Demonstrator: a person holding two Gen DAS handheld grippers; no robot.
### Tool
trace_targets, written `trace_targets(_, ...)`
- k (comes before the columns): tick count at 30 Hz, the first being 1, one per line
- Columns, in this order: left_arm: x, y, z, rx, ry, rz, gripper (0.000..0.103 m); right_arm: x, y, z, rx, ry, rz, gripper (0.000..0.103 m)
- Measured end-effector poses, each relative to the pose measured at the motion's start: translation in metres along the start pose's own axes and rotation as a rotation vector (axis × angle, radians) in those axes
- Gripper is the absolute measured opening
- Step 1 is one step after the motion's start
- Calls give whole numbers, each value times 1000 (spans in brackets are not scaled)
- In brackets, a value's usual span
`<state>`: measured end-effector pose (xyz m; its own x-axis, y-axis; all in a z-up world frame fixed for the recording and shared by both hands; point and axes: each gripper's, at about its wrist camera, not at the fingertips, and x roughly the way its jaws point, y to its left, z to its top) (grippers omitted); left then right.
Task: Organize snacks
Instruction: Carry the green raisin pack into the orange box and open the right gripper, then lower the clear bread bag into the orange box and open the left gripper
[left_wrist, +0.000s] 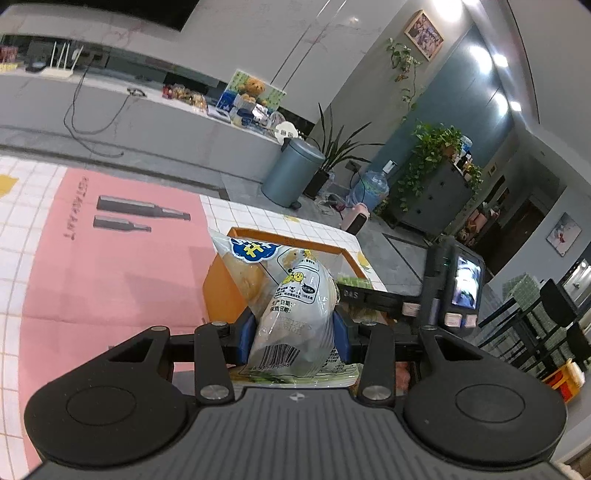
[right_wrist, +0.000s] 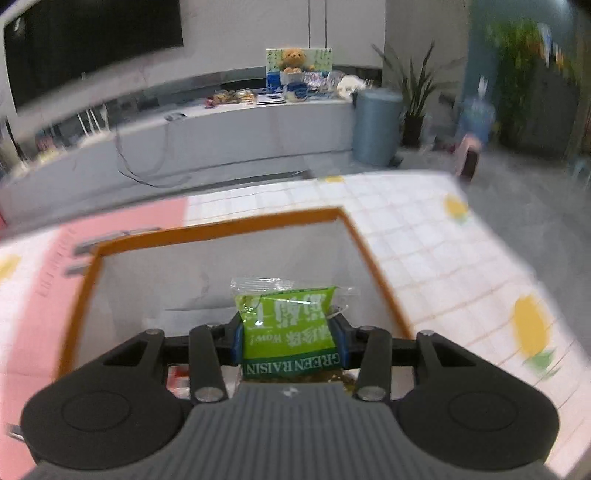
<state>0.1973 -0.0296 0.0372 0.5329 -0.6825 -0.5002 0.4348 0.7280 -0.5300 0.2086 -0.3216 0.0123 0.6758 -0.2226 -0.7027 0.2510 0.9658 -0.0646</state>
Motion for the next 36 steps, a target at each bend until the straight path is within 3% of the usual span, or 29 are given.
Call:
trace_targets(6, 6, 4, -5, -4, 25, 10, 48, 18, -1, 2, -9, 22, -15, 44)
trace_targets(7, 7, 4, -5, -1, 30, 13, 48, 16, -1, 1, -6, 0, -30, 53)
trace_targets(8, 7, 3, -6, 2, 38, 18, 48, 12, -3, 1, 2, -20, -35, 74)
trace_targets(10, 9, 2, -8, 8, 54, 29, 48, -1, -8, -1, 35, -48, 22, 89)
trace_targets(15, 5, -8, -16, 32, 63, 30, 48, -51, -26, -9, 133, -124, 3, 91)
trace_targets(21, 6, -36, -24, 53, 74, 21, 48, -107, -55, -37, 277, -167, 108, 96)
trace_targets(29, 41, -72, -31, 32, 115, -17, 48, -140, -81, -56, 325, -224, 58, 96)
trace_targets(36, 94, -85, -33, -20, 159, 45, 48, -162, -103, -52, 373, -295, 5, 96)
